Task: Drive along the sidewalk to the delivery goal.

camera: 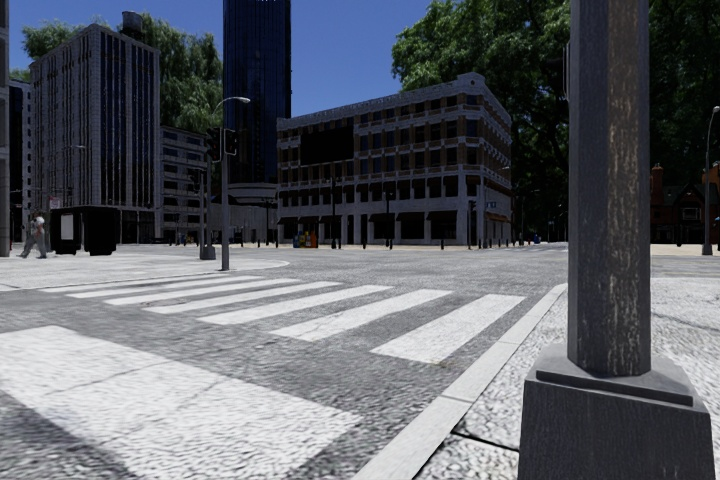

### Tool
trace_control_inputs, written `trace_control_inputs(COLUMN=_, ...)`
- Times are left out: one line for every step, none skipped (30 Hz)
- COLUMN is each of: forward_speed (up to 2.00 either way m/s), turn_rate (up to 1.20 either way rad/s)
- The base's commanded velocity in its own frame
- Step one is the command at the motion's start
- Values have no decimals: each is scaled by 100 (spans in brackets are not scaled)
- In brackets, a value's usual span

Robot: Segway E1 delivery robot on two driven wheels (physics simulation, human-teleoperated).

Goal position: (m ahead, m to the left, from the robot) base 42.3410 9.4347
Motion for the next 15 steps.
trace_control_inputs(forward_speed=0, turn_rate=0)
trace_control_inputs(forward_speed=0, turn_rate=0)
trace_control_inputs(forward_speed=0, turn_rate=0)
trace_control_inputs(forward_speed=0, turn_rate=0)
trace_control_inputs(forward_speed=0, turn_rate=0)
trace_control_inputs(forward_speed=-12, turn_rate=-14)
trace_control_inputs(forward_speed=-12, turn_rate=-14)
trace_control_inputs(forward_speed=-58, turn_rate=-33)
trace_control_inputs(forward_speed=-87, turn_rate=-45)
trace_control_inputs(forward_speed=-102, turn_rate=-52)
trace_control_inputs(forward_speed=-102, turn_rate=-52)
trace_control_inputs(forward_speed=-106, turn_rate=-55)
trace_control_inputs(forward_speed=-107, turn_rate=-57)
trace_control_inputs(forward_speed=-107, turn_rate=-58)
trace_control_inputs(forward_speed=-107, turn_rate=-58)
